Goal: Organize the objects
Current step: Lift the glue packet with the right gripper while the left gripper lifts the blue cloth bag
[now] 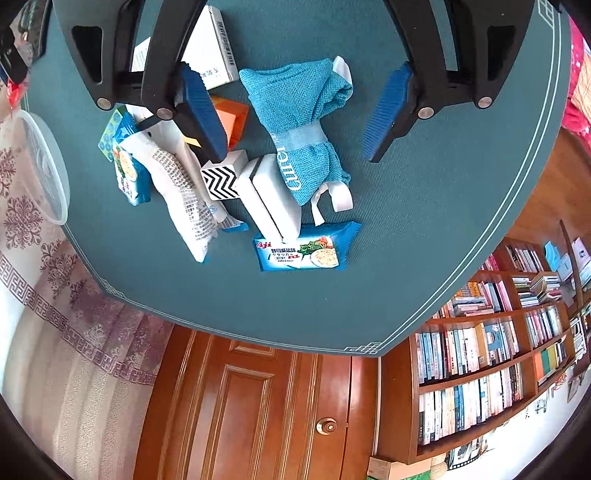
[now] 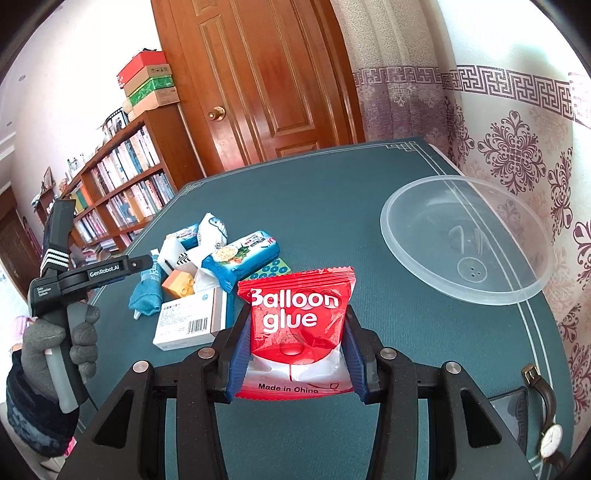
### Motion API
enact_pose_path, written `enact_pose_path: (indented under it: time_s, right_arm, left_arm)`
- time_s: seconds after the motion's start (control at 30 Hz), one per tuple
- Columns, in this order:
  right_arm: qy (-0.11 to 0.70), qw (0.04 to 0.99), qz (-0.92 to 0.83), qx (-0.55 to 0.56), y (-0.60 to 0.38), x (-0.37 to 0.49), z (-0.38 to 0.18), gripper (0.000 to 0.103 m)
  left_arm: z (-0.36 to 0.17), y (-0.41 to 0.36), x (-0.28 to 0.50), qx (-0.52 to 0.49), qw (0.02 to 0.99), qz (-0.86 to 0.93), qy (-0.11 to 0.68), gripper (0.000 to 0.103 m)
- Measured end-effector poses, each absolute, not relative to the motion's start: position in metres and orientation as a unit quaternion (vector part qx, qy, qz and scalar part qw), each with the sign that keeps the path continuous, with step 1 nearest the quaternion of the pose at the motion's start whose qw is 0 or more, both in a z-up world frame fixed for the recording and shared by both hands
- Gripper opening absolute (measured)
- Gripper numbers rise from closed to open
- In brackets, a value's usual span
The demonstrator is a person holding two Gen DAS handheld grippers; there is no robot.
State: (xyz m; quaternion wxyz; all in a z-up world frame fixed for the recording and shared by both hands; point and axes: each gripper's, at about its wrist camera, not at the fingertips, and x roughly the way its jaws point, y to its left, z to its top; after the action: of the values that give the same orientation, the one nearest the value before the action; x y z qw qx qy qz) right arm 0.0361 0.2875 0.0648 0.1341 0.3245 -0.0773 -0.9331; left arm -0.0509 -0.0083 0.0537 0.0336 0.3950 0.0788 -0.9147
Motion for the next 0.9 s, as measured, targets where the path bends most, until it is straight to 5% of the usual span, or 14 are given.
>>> enact_pose_path:
  time_s: [0.2,0.43,0.9]
  right_arm:
    - [-0.077,0.135,-0.932,0.328,0.285,0.036,0.062,0.046]
    - [-0.078,0.135,-0.929,0.335,0.283,0.033,0.058,0.046]
    - [-0.089,0.120,-0.934,0.326,0.294,0.035,0.062,0.046]
  left_arm:
    - [0.034,-0.011,-0.063,0.418,0.041,-0.904,0.077,0.075]
    - [0.019,-0.008,-0.071,0.440,0.023,-0.894,0.079,0.047]
    - [0.078,-0.004,-0.028,0.364,0.001,-0.929,0.061,0.044]
